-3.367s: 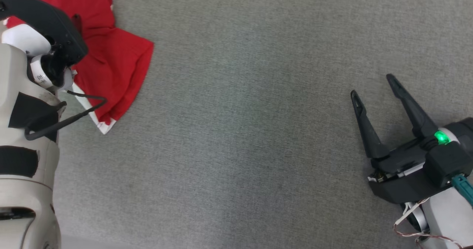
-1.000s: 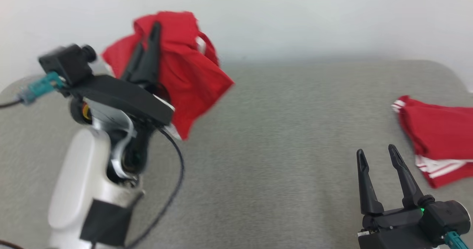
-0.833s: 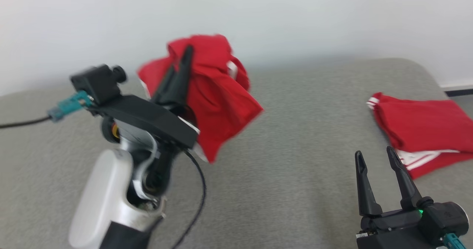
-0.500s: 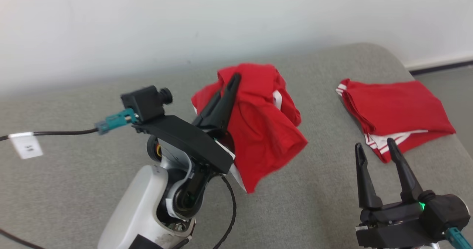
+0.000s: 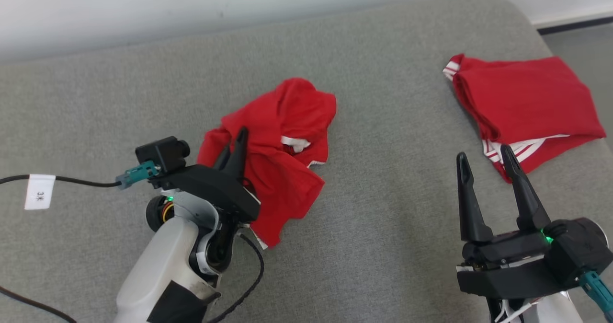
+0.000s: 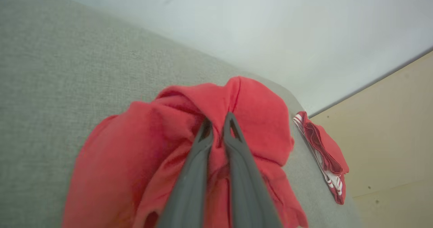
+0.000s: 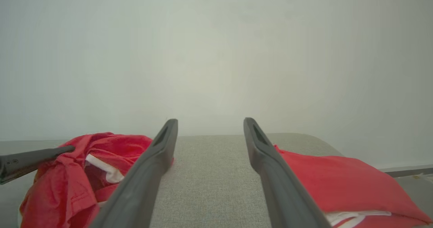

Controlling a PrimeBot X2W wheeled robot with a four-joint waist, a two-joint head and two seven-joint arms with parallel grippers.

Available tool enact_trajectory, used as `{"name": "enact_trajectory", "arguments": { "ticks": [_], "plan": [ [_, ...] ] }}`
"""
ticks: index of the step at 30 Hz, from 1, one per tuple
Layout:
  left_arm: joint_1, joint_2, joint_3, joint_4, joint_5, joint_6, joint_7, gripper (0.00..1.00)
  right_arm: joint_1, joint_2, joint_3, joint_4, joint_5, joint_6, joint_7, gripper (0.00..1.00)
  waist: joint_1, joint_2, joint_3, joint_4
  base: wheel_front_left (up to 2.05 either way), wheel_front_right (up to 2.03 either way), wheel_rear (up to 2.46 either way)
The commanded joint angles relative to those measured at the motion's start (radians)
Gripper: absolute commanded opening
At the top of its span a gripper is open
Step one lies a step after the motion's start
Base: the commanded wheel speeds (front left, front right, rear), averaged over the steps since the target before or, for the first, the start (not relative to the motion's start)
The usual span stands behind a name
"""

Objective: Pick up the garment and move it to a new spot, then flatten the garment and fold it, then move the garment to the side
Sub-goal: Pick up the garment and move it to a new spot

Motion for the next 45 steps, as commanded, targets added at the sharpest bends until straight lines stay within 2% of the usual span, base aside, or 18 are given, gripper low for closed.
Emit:
{"name": "enact_trajectory", "arguments": {
  "ticks": [1, 2, 3, 4, 5, 6, 11, 14, 17, 21, 27, 34, 45],
  "plan": [
    [-0.015, 0.001, 0.001, 0.030, 0.012, -0.018, -0.024, 0.00, -0.013, -0.007, 0.004, -0.003, -0.005, -0.002, 0.000, 1.00, -0.0002, -0.0001, 0.038, 0.011, 0.00, 0.00, 0.00],
    [-0.023, 0.005, -0.003, 0.048, 0.023, -0.024, -0.037, 0.00, -0.016, -0.008, 0.008, -0.003, -0.005, -0.002, 0.000, 1.00, -0.0002, -0.0001, 0.039, 0.016, 0.00, 0.00, 0.00],
    [-0.029, 0.009, -0.011, 0.066, 0.034, -0.031, -0.049, 0.05, -0.019, -0.010, 0.012, -0.002, -0.006, -0.002, 0.000, 1.00, -0.0002, -0.0001, 0.039, 0.023, 0.00, 0.00, 0.00],
    [-0.034, 0.010, -0.017, 0.079, 0.041, -0.038, -0.065, 0.33, -0.020, -0.011, 0.010, 0.002, -0.010, -0.002, 0.000, 1.00, -0.0002, -0.0001, 0.036, 0.030, 0.00, 0.00, 0.00],
    [-0.036, 0.011, -0.023, 0.095, 0.050, -0.042, -0.074, 0.95, -0.021, -0.012, 0.010, 0.005, -0.012, -0.002, 0.000, 1.00, -0.0002, -0.0001, 0.032, 0.037, 0.00, 0.00, 0.00],
    [-0.035, 0.011, -0.034, 0.111, 0.060, -0.050, -0.078, 1.00, -0.020, -0.011, 0.005, 0.009, -0.014, -0.002, 0.000, 1.00, -0.0002, -0.0001, 0.025, 0.045, 0.00, 0.00, 0.00],
    [-0.017, 0.033, -0.055, 0.131, 0.126, -0.034, -0.171, 1.00, -0.007, -0.014, 0.012, 0.016, -0.017, -0.002, 0.000, 1.00, -0.0002, -0.0001, -0.020, 0.087, 0.00, 0.00, 0.00],
    [0.011, 0.037, -0.046, 0.121, 0.130, -0.035, -0.195, 1.00, 0.002, -0.016, 0.016, 0.021, -0.017, -0.002, 0.000, 1.00, -0.0002, -0.0001, -0.041, 0.107, 0.00, 0.00, 0.00],
    [0.057, 0.043, -0.008, 0.083, 0.118, -0.035, -0.222, 1.00, 0.021, -0.013, 0.007, 0.032, -0.018, -0.002, 0.000, 1.00, -0.0002, -0.0001, -0.080, 0.140, 0.00, 0.00, 0.00],
    [0.152, 0.059, 0.056, -0.010, 0.161, -0.006, -0.234, 1.00, 0.046, -0.006, 0.011, 0.041, -0.016, -0.002, 0.000, 1.00, -0.0002, -0.0001, -0.126, 0.182, 0.00, 0.00, 0.00],
    [0.326, 0.090, 0.134, -0.234, 0.365, 0.008, -0.234, 1.00, 0.088, -0.004, 0.007, 0.047, -0.009, -0.002, 0.000, 1.00, -0.0002, -0.0001, -0.183, 0.250, 0.00, 0.00, 0.00],
    [0.495, 0.076, 0.174, -0.423, 0.598, 0.018, -0.234, 1.00, 0.146, 0.008, -0.004, 0.047, -0.014, -0.002, 0.000, 1.00, -0.0002, -0.0001, -0.240, 0.324, 0.00, 0.00, 0.00],
    [0.690, 0.020, 0.222, -0.484, 0.728, 0.006, -0.234, 1.00, 0.222, 0.023, -0.008, 0.049, 0.002, -0.002, 0.000, 1.00, -0.0002, -0.0001, -0.302, 0.361, 0.00, 0.00, 0.00]
  ]
}}
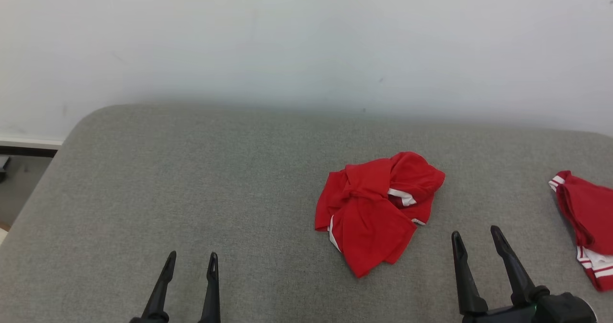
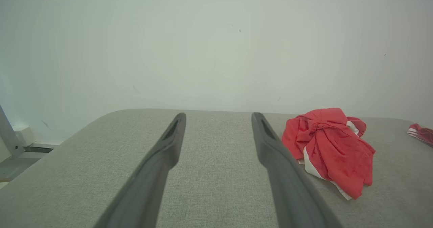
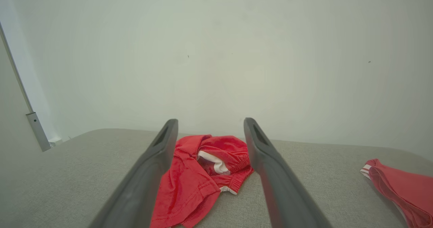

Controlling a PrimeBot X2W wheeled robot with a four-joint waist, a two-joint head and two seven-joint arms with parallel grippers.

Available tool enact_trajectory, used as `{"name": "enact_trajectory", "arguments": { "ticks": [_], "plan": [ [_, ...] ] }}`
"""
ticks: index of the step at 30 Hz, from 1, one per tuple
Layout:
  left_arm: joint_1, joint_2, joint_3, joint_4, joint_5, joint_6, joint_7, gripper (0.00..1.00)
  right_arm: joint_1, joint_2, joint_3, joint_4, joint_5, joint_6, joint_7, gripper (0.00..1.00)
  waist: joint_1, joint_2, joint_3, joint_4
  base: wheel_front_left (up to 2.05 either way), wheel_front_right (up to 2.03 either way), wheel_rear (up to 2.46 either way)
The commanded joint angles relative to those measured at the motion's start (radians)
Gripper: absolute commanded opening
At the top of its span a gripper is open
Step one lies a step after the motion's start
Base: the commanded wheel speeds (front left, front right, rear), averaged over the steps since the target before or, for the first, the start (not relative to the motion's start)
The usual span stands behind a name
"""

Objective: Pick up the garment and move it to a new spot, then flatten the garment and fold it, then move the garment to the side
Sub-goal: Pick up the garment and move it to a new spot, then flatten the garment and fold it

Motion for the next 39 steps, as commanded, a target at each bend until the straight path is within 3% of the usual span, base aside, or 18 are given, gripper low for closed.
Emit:
{"name": "enact_trajectory", "arguments": {
  "ticks": [1, 19, 32, 39],
  "plan": [
    [0.019, -0.004, 0.004, -0.008, 0.013, -0.005, -0.003, 1.00, 0.016, 0.004, -0.001, 0.000, 0.005, -0.002, 0.000, 1.00, 0.0002, 0.0001, -0.022, 0.015, 0.00, 0.00, 0.00],
    [0.091, -0.045, 0.036, -0.030, 0.076, -0.040, -0.003, 1.00, 0.068, 0.010, 0.019, 0.008, 0.002, -0.002, 0.000, 1.00, 0.0002, 0.0001, -0.068, -0.014, 0.00, 0.00, 0.00],
    [0.092, -0.055, 0.026, -0.020, 0.075, -0.042, -0.003, 1.00, 0.066, -0.002, 0.023, 0.007, 0.013, -0.002, 0.000, 1.00, 0.0002, 0.0001, -0.067, -0.046, 0.00, 0.00, 0.00],
    [0.030, -0.056, -0.021, 0.060, 0.048, -0.087, -0.003, 1.00, 0.060, 0.002, -0.027, 0.000, -0.008, -0.002, 0.000, 1.00, 0.0002, 0.0001, -0.047, -0.097, 0.00, 0.00, 0.00]
  ]
}}
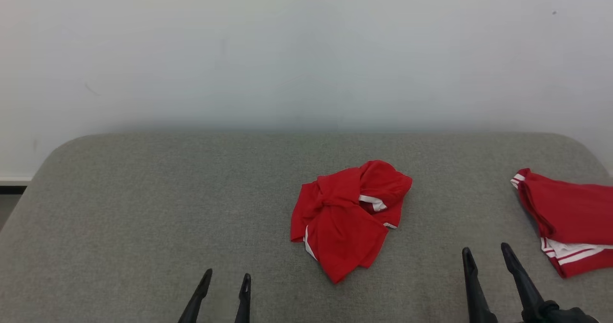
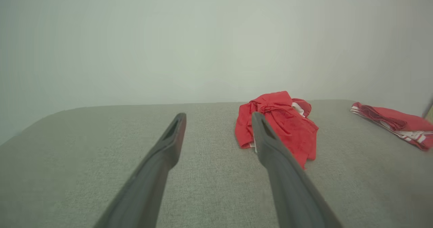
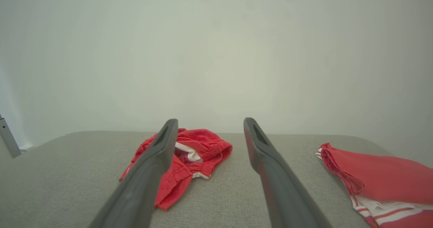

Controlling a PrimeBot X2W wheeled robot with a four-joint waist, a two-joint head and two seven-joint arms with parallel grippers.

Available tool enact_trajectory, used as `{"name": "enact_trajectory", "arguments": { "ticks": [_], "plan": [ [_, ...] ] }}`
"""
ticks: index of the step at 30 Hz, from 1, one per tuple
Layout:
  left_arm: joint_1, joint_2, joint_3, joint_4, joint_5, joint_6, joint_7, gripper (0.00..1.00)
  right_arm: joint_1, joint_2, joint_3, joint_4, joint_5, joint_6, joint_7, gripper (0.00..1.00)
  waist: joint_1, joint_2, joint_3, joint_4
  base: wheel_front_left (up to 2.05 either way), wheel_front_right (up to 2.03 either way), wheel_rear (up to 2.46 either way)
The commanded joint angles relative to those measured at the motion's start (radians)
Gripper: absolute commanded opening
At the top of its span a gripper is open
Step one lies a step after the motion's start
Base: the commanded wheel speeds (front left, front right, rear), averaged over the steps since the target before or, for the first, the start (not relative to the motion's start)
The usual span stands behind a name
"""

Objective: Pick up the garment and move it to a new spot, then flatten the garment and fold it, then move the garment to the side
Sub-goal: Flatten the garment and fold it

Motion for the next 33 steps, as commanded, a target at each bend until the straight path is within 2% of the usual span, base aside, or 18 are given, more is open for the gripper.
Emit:
{"name": "enact_trajectory", "arguments": {
  "ticks": [1, 10, 19, 25, 28, 33],
  "plan": [
    [-0.040, -0.002, -0.018, 0.030, -0.018, -0.012, -0.003, 1.00, -0.007, -0.001, -0.018, -0.004, -0.010, -0.002, 0.000, 1.00, 0.0000, 0.0000, 0.017, -0.029, 0.00, 0.00, 0.00],
    [-0.319, -0.003, -0.253, 0.246, -0.099, -0.052, 0.002, 1.00, -0.034, -0.003, -0.038, -0.004, -0.027, -0.002, 0.000, 1.00, 0.0000, 0.0000, 0.094, -0.128, 0.00, 0.00, 0.00],
    [-0.586, -0.003, -0.427, 0.460, -0.190, -0.061, 0.055, 1.00, -0.080, 0.006, -0.048, -0.009, -0.041, -0.002, 0.000, 1.00, 0.0000, 0.0000, 0.184, -0.216, 0.00, 0.00, 0.00],
    [-0.736, -0.002, -0.560, 0.531, -0.382, -0.058, 0.171, 1.00, -0.128, 0.010, -0.044, -0.009, -0.043, -0.002, 0.000, 1.00, 0.0000, 0.0000, 0.262, -0.279, 0.00, 0.00, 0.00],
    [-0.810, -0.002, -0.623, 0.561, -0.444, -0.019, 0.225, 1.00, -0.150, 0.012, -0.035, -0.004, -0.038, -0.002, 0.000, 1.00, 0.0000, 0.0000, 0.289, -0.309, 0.00, 0.00, 0.00],
    [-0.913, -0.001, -0.724, 0.629, -0.462, 0.095, 0.288, 1.00, -0.172, 0.018, -0.025, 0.002, -0.034, -0.002, 0.000, 1.00, 0.0000, 0.0000, 0.321, -0.345, 0.00, 0.00, 0.00]
  ]
}}
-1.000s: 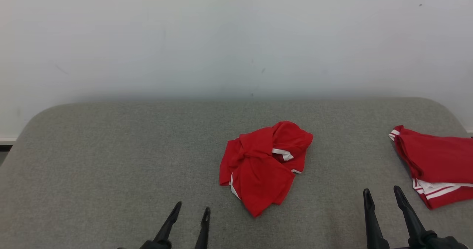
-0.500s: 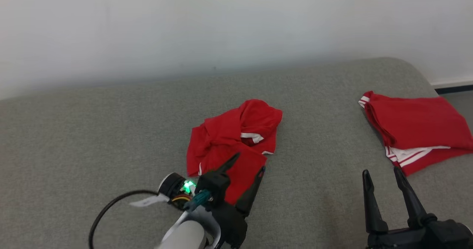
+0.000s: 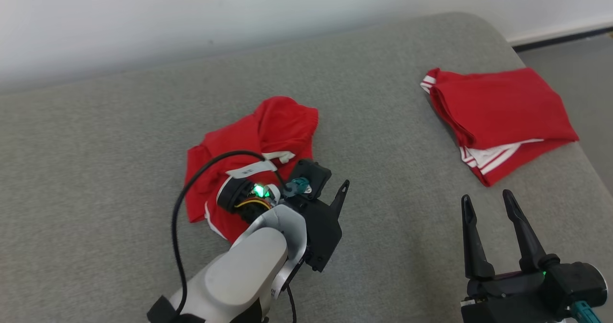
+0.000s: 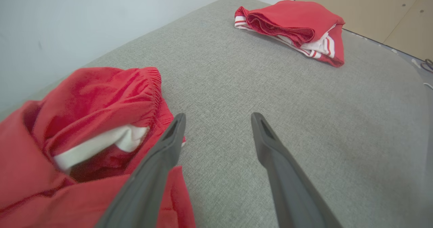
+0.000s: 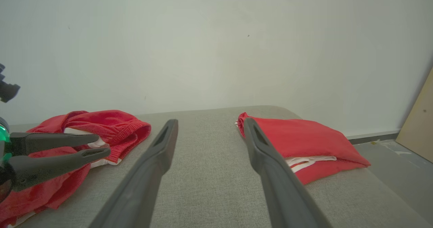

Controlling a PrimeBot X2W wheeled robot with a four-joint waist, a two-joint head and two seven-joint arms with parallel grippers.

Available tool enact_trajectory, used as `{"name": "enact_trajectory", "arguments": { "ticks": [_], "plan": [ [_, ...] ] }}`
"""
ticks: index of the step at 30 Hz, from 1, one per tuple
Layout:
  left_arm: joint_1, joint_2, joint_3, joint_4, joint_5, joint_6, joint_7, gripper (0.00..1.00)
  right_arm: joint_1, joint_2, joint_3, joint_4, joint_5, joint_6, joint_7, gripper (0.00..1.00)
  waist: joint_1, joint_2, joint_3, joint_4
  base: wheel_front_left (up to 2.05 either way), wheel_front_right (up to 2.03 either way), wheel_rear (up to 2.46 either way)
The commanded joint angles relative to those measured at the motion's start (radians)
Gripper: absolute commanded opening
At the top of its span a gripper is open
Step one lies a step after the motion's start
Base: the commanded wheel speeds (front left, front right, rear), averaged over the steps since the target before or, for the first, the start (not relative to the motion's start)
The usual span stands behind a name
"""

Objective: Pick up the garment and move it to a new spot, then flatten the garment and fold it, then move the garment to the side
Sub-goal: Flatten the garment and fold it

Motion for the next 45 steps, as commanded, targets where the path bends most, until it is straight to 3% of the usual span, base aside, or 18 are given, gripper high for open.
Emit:
{"name": "enact_trajectory", "arguments": {
  "ticks": [1, 9, 18, 22, 23, 24, 27, 31, 37, 45],
  "plan": [
    [-0.022, 0.003, -0.017, 0.009, 0.007, 0.011, 0.009, 1.00, -0.011, 0.006, 0.002, 0.002, 0.004, -0.002, 0.000, 1.00, -0.0003, -0.0002, 0.048, -0.050, 0.00, 0.00, 0.00],
    [-0.138, 0.002, -0.167, 0.136, 0.070, 0.122, 0.095, 1.00, -0.025, 0.014, 0.020, 0.012, 0.008, -0.002, 0.000, 1.00, -0.0003, -0.0002, 0.063, -0.090, 0.00, 0.00, 0.00],
    [-0.197, 0.002, -0.272, 0.244, 0.106, 0.174, 0.208, 1.00, -0.026, 0.017, 0.019, 0.011, 0.013, -0.002, 0.000, 1.00, -0.0003, -0.0002, 0.068, -0.108, 0.00, 0.00, 0.00],
    [-0.205, 0.002, -0.287, 0.276, 0.096, 0.163, 0.243, 0.96, -0.024, 0.018, 0.021, 0.011, 0.013, -0.002, 0.000, 1.00, -0.0003, -0.0002, 0.066, -0.112, 0.00, 0.00, 0.00],
    [-0.207, 0.002, -0.290, 0.286, 0.092, 0.154, 0.248, 0.56, -0.024, 0.018, 0.022, 0.011, 0.013, -0.002, 0.000, 1.00, -0.0003, -0.0002, 0.066, -0.113, 0.00, 0.00, 0.00],
    [-0.205, 0.003, -0.292, 0.298, 0.084, 0.144, 0.260, 0.00, -0.025, 0.018, 0.024, 0.011, 0.014, -0.002, 0.000, 1.00, -0.0003, -0.0002, 0.066, -0.114, 0.00, 0.00, 0.00],
    [-0.212, 0.003, -0.283, 0.315, 0.071, 0.131, 0.226, 0.00, -0.027, 0.018, 0.026, 0.007, 0.016, -0.002, 0.000, 1.00, -0.0003, -0.0002, 0.066, -0.116, 0.00, 0.00, 0.00],
    [-0.223, 0.001, -0.231, 0.284, 0.020, 0.122, 0.084, 0.00, -0.021, 0.018, 0.015, 0.008, 0.016, -0.002, 0.000, 1.00, -0.0003, -0.0002, 0.063, -0.105, 0.00, 0.00, 0.00],
    [-0.221, 0.001, -0.091, 0.149, -0.189, 0.066, -0.068, 0.00, -0.015, 0.019, 0.016, 0.021, 0.015, -0.002, 0.000, 1.00, -0.0003, -0.0002, 0.029, -0.085, 0.00, 0.00, 0.00],
    [-0.277, 0.001, 0.028, -0.127, -0.510, 0.025, -0.252, 0.00, 0.010, 0.003, 0.014, 0.029, 0.011, -0.002, 0.000, 1.00, -0.0003, -0.0002, -0.048, -0.054, 0.00, 0.00, 0.00]
  ]
}}
